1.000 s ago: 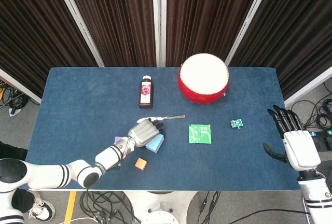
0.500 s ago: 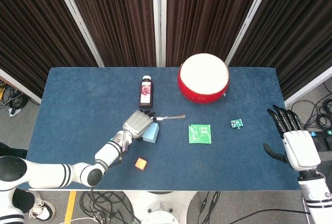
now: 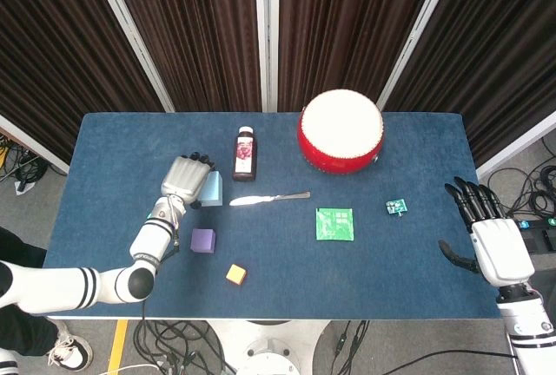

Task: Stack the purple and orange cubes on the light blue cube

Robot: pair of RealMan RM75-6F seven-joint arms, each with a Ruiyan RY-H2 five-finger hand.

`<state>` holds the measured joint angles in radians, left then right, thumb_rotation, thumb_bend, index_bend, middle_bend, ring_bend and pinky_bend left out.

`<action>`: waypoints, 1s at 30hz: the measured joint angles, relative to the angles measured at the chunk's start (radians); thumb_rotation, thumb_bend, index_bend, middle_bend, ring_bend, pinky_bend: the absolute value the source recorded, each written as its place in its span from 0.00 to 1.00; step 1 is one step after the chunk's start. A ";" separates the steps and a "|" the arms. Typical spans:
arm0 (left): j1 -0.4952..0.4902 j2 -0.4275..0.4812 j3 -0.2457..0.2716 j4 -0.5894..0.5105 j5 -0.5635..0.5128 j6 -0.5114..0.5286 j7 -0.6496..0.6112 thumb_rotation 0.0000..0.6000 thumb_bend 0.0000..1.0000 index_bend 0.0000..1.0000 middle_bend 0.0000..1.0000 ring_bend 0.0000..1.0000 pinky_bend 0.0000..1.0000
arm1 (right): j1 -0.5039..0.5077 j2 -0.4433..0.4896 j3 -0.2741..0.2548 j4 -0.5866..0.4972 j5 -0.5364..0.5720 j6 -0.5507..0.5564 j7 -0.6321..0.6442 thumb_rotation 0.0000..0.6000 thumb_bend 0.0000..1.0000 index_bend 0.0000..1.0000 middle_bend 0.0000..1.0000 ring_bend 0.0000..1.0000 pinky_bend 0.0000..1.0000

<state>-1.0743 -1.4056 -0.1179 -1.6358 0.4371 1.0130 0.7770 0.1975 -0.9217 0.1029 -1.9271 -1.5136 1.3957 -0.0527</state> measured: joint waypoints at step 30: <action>0.037 -0.107 0.030 0.277 0.007 -0.169 -0.085 1.00 0.21 0.47 0.32 0.21 0.33 | 0.017 -0.019 0.012 -0.005 0.055 -0.028 -0.060 1.00 0.20 0.00 0.00 0.00 0.00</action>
<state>-1.0377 -1.5128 -0.0883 -1.3592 0.4440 0.8442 0.6919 0.2148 -0.9408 0.1148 -1.9319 -1.4591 1.3680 -0.1126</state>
